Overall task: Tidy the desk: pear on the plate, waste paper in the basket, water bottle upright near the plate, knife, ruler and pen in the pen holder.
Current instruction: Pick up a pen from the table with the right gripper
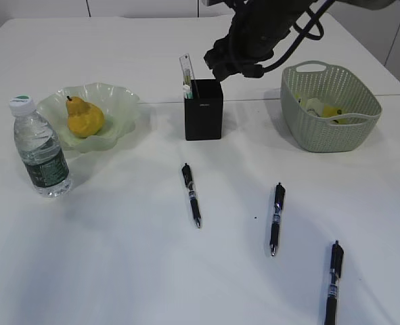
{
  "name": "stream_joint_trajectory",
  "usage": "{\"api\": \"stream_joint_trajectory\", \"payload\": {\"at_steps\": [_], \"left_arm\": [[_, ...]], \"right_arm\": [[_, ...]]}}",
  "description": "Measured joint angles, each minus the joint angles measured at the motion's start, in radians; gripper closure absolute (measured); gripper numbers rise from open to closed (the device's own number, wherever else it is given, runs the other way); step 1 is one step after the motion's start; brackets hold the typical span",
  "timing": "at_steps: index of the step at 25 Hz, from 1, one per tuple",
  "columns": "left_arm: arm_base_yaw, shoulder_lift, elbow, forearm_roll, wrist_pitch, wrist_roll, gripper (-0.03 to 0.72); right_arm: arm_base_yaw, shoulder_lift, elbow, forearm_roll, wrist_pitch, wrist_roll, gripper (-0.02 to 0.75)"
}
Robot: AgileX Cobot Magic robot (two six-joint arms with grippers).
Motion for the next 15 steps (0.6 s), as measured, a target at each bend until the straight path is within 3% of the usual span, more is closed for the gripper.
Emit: {"api": "stream_joint_trajectory", "payload": {"at_steps": [7, 15], "left_arm": [[0.0, 0.0, 0.0, 0.002, 0.0, 0.0, 0.358], [0.0, 0.0, 0.0, 0.009, 0.0, 0.0, 0.358]], "right_arm": [[0.0, -0.009, -0.091, -0.108, 0.364, 0.143, 0.331], [0.0, -0.022, -0.102, -0.181, 0.407, 0.369, 0.332]]}}
